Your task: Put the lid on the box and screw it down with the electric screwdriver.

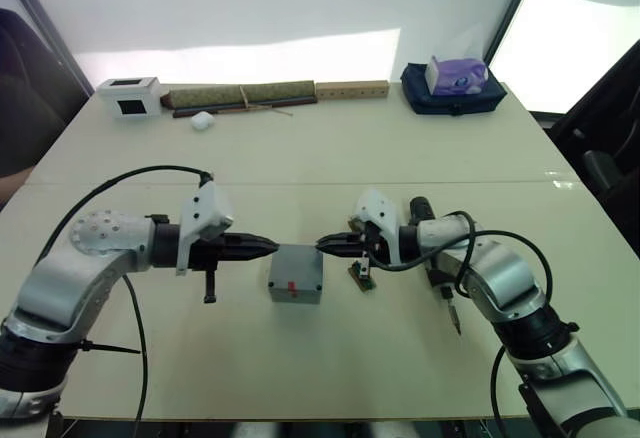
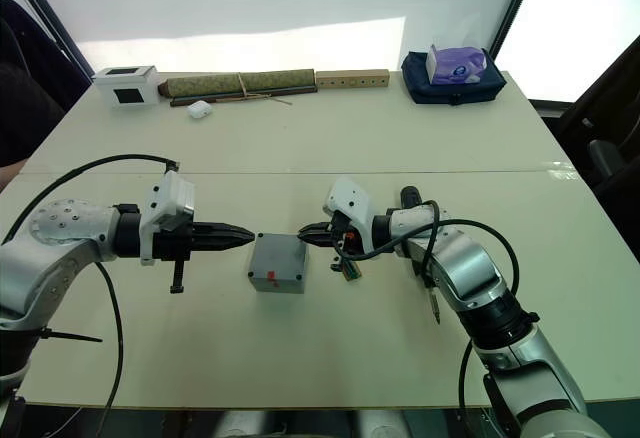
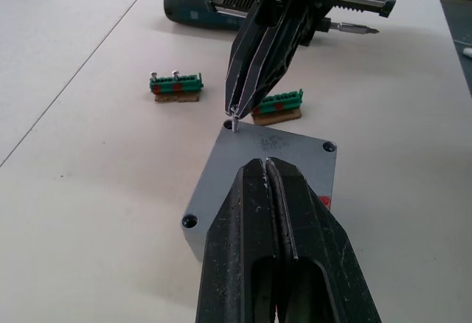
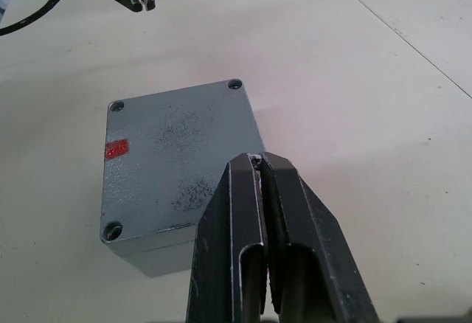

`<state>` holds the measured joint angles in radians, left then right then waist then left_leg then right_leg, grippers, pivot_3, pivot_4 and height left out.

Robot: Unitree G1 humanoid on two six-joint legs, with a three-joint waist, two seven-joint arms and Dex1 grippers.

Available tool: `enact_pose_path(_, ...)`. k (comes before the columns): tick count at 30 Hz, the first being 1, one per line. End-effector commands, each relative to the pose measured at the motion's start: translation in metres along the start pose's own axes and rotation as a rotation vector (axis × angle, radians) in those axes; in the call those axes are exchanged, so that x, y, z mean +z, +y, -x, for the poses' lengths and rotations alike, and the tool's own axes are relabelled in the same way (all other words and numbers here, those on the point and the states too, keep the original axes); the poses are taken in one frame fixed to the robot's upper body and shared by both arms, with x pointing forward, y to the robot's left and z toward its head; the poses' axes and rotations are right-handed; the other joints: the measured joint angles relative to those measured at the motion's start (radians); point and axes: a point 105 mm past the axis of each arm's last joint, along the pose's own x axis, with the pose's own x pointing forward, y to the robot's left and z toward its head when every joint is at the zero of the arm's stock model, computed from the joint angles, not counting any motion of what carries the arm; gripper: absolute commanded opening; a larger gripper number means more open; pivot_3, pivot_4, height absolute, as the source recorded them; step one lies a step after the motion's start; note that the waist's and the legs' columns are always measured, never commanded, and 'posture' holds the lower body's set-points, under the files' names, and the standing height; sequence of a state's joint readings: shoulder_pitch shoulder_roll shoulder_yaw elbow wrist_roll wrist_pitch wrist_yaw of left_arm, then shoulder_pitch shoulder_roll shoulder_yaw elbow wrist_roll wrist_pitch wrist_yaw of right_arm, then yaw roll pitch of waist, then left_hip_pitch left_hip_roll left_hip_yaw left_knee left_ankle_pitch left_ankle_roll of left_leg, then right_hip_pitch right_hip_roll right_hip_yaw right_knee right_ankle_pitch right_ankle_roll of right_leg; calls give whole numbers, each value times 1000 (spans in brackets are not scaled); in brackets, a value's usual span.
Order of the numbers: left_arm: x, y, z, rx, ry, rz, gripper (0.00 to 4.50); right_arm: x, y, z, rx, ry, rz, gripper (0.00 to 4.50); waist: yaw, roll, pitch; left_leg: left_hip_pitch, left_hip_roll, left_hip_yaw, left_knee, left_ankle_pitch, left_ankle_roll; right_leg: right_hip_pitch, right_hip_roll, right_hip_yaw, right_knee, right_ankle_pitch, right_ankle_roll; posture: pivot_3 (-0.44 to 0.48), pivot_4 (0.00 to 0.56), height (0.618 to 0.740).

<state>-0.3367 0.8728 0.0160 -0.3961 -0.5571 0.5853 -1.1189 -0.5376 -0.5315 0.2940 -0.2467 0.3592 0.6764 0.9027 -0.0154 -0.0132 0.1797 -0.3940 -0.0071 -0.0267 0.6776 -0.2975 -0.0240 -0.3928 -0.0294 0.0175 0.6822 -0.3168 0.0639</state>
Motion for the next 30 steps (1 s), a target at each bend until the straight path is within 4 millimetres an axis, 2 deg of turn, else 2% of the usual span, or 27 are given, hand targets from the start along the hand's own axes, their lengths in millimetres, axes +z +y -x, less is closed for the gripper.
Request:
enact_pose_path(1,11,-2,1,-6,-12,-42,0,4,-3,3,-14,-15,14,54,0,0,0,0,0,0,0,0,0,0,0,0,0,0,0,0,150,740)
enact_pose_path(16,13,-1,-1,-6,-15,-45,0,11,-7,6,-30,-40,2,54,-1,0,0,0,0,0,-1,0,0,0,0,0,0,0,0,0,150,740)
enact_pose_path(30,13,-2,-3,3,-24,-38,0,-8,0,0,-3,1,-51,54,1,0,0,0,0,0,-1,0,0,-1,0,0,-1,0,0,0,150,740)
